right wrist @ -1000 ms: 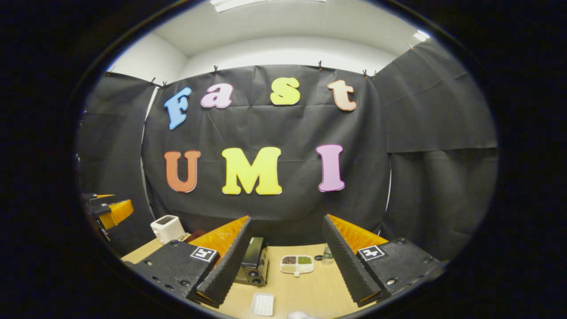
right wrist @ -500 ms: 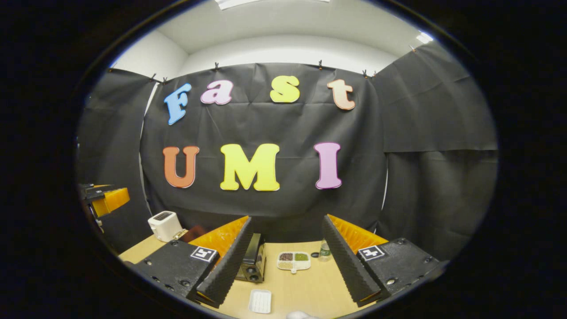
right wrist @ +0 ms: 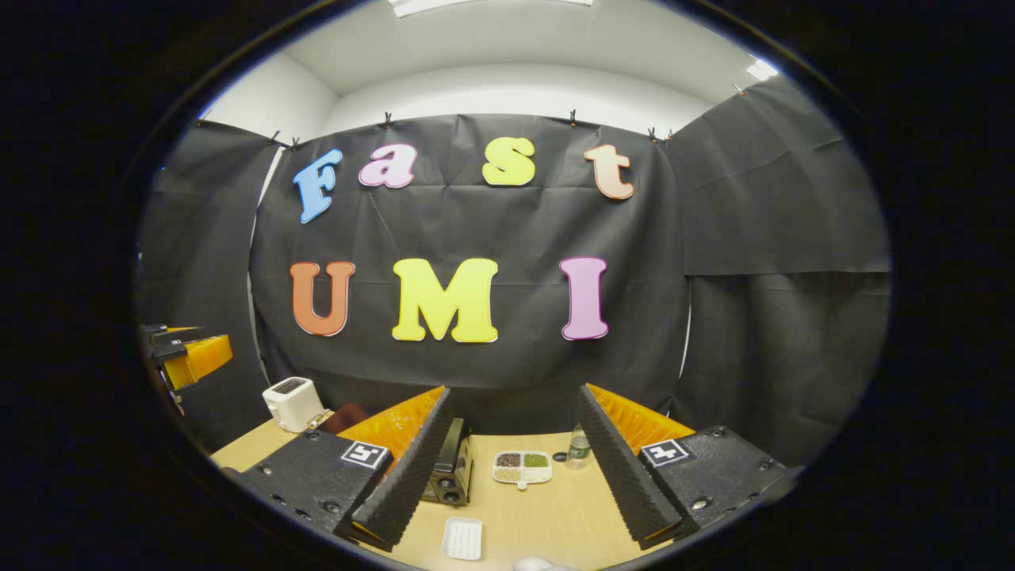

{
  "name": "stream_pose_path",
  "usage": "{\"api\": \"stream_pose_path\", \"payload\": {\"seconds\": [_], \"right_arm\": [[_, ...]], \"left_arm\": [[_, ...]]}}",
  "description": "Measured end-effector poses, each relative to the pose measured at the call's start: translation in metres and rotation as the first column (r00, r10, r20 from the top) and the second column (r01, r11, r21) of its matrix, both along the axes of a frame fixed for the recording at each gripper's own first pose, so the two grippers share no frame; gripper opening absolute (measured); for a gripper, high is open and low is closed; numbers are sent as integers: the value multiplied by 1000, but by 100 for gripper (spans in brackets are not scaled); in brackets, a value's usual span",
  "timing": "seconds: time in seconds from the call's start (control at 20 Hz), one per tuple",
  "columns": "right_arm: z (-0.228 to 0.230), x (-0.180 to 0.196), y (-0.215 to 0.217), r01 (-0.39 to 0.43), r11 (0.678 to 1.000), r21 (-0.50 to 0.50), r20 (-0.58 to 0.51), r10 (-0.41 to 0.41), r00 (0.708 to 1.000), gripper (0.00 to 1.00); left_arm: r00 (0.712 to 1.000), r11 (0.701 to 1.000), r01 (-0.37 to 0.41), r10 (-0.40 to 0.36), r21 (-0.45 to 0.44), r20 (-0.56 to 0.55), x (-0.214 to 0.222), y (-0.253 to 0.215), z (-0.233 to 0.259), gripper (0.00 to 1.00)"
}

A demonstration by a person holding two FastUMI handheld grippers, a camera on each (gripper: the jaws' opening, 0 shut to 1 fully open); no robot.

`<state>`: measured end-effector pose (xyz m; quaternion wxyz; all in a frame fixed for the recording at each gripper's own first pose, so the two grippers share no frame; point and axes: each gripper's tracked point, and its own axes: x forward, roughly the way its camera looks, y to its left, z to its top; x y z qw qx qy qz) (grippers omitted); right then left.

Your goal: Open the electric oven with the left hand, put the food in, and close the electric oven.

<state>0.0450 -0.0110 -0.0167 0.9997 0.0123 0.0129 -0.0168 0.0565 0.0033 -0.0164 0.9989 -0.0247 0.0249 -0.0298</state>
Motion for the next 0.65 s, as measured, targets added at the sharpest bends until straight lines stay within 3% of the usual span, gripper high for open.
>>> {"api": "stream_pose_path", "payload": {"seconds": [0.55,0.6,0.65], "right_arm": [[3,-2,-1,7,1000,-6,11,-7,1000,95],[4,-2,-1,6,1000,-6,11,-6,1000,95],[4,-2,-1,6,1000,-6,11,-5,1000,95]], "left_arm": [[1000,1000,9,-9,2,-3,0,-2,-1,96],[1000,1000,11,-11,1,-5,0,-2,-2,87],[1000,1000,13,-13,-1,-8,0,-3,-3,87]]}}
